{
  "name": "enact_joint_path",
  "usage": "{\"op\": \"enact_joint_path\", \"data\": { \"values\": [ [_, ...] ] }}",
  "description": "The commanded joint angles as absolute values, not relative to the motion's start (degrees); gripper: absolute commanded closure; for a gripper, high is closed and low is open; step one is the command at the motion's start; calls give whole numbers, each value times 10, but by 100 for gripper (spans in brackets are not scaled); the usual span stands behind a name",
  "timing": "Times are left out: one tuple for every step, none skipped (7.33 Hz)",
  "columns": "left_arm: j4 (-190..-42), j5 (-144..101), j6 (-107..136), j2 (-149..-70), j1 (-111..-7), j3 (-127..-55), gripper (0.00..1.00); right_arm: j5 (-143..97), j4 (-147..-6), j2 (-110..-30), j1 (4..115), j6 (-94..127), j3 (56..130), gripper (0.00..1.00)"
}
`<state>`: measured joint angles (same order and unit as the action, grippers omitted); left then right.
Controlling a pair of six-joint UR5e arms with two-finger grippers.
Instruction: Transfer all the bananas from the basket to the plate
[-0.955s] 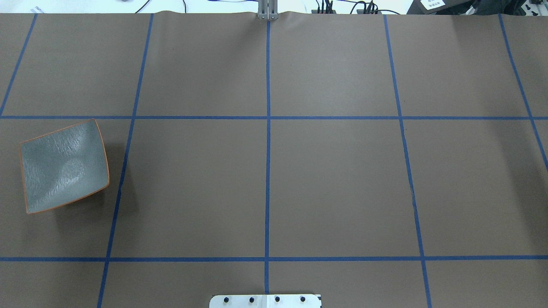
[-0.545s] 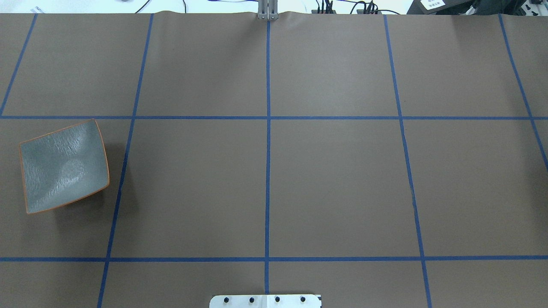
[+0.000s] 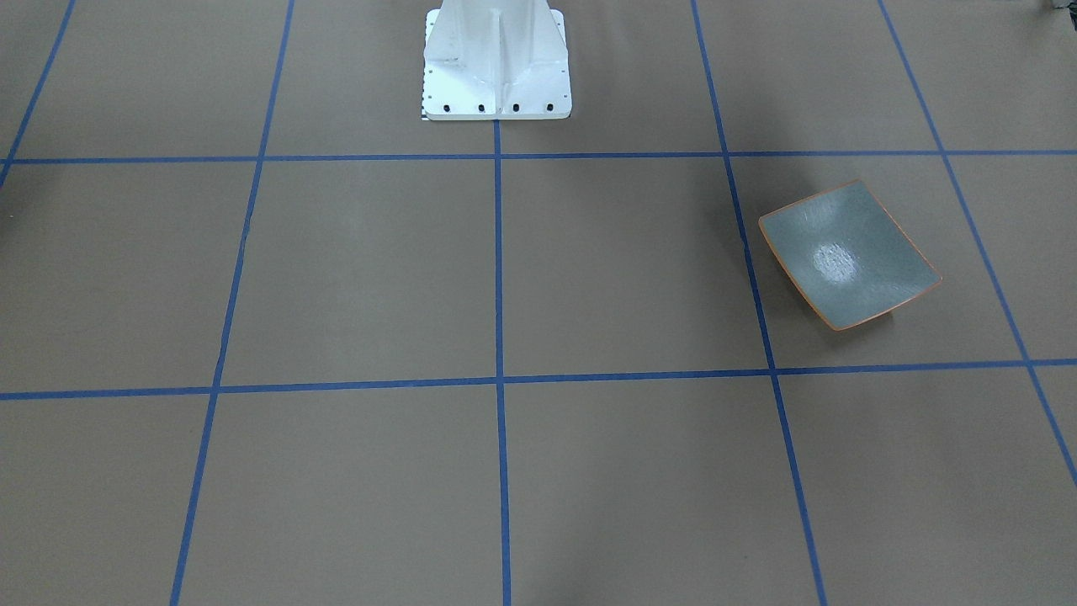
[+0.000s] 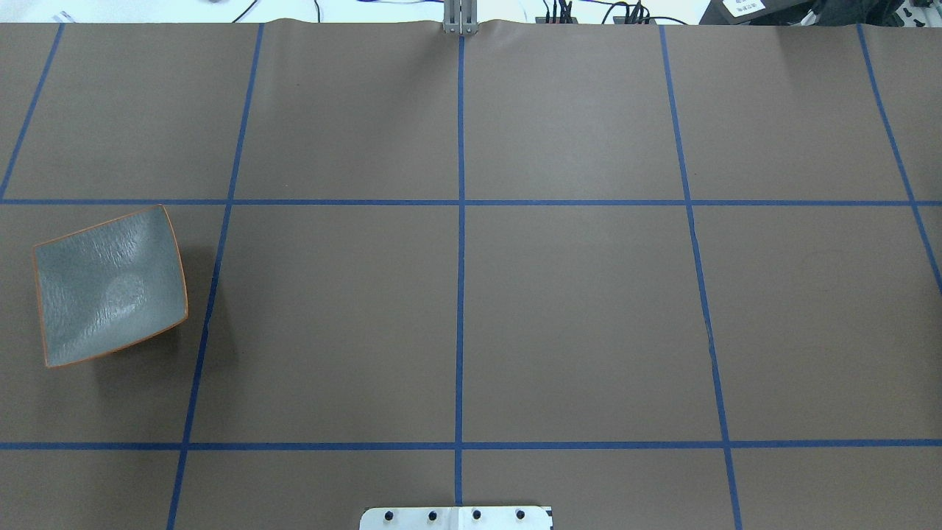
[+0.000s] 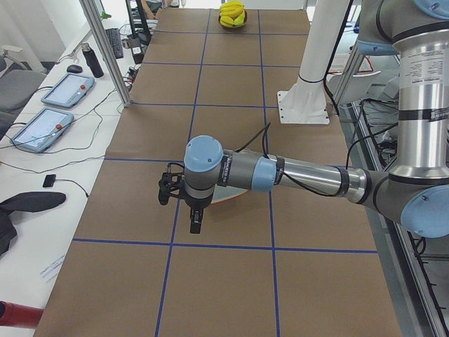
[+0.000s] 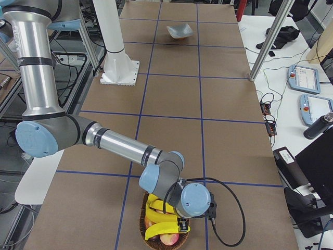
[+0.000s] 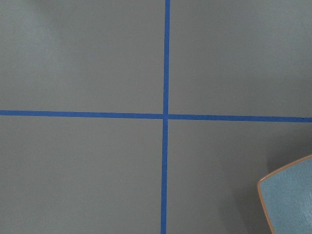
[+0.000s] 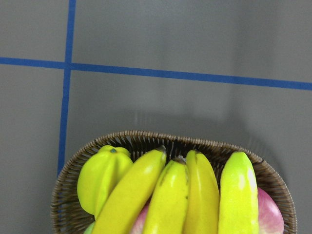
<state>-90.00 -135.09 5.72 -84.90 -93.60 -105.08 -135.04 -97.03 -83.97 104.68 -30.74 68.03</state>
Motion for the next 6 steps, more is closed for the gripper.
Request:
{"op": "enact_joint_path", "data": {
  "values": [
    [-900, -1351, 57, -850, -936, -1051, 1, -1353, -970, -855, 1066, -334, 655, 4],
    [-900, -1351, 57, -850, -936, -1051, 1, -1354, -947, -856, 1067, -346, 642, 4],
    [-900, -1350, 57, -853, -936, -1050, 1, -1355, -907, -856, 1070, -363, 605, 4],
    [-900, -1350, 57, -853, -936, -1050, 1, -1365, -897, -856, 1070, -363, 593, 4],
    [-900, -1350, 57, -853, -936, -1051, 1, -1375, -896, -864, 1070, -365, 592, 4],
    [-900, -1350, 57, -853, -936, -1053, 1, -1382, -896, -867, 1070, -370, 592, 4]
  ]
}}
